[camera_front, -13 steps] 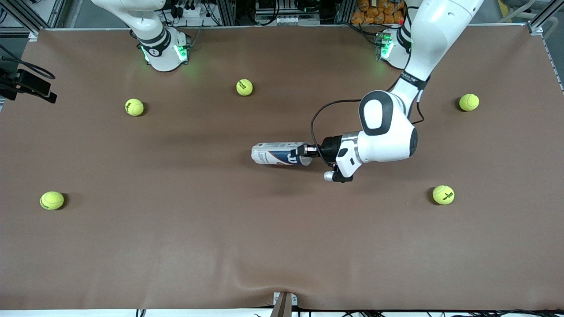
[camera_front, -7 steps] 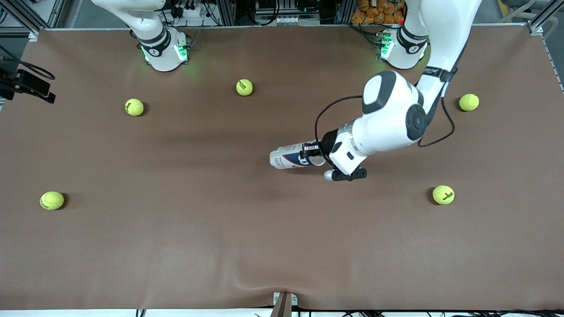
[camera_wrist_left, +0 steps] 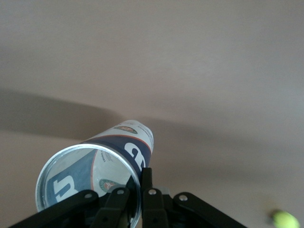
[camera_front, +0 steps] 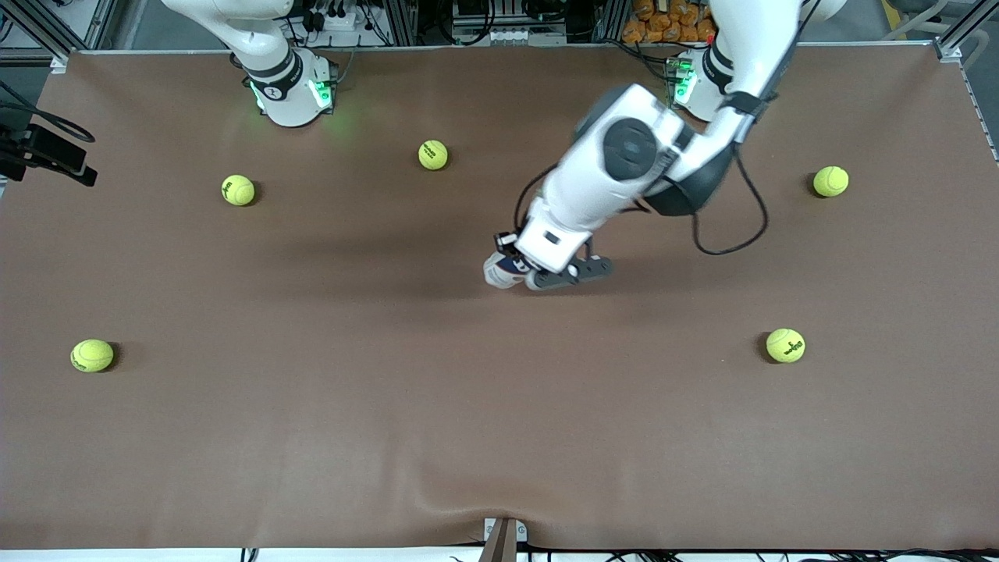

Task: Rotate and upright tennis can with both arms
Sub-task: 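Lift the can with the left gripper and rotate it upright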

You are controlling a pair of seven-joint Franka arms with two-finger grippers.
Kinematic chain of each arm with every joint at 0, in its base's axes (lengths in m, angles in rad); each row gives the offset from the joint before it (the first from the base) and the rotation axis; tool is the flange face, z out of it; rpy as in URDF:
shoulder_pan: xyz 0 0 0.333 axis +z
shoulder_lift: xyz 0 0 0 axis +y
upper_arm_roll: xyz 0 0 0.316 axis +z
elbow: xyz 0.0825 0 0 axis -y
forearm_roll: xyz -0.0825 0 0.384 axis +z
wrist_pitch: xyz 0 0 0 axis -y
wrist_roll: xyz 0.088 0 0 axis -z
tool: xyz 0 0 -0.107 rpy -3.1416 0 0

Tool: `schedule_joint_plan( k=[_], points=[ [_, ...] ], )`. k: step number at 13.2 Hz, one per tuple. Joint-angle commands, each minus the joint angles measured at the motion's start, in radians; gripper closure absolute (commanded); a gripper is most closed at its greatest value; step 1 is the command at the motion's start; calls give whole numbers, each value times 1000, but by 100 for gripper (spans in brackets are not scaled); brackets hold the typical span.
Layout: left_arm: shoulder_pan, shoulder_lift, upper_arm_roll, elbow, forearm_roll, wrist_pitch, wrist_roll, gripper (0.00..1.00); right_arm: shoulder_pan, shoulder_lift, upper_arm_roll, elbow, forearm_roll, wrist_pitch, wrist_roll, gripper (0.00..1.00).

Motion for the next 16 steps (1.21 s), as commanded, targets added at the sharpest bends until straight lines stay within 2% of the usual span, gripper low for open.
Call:
schedule_joint_plan(
  k=[1, 4, 8, 11, 16],
  points=[
    [-66, 54, 13, 105, 147, -156, -112, 100, -18, -4, 15, 9, 9, -3, 5, 0],
    [-126, 56, 21, 105, 225, -207, -198, 100, -20, -4, 15, 9, 9, -3, 5, 0],
    [-172, 110, 23, 154, 241, -205, -289, 100, -20, -4, 15, 9, 9, -3, 5, 0],
    [-253, 133, 79, 162, 269, -196, -329, 100, -20, -4, 15, 9, 9, -3, 5, 0],
    [-263, 148, 84, 162, 266, -162, -358, 100, -20, -4, 15, 9, 9, -3, 1, 0]
  ],
)
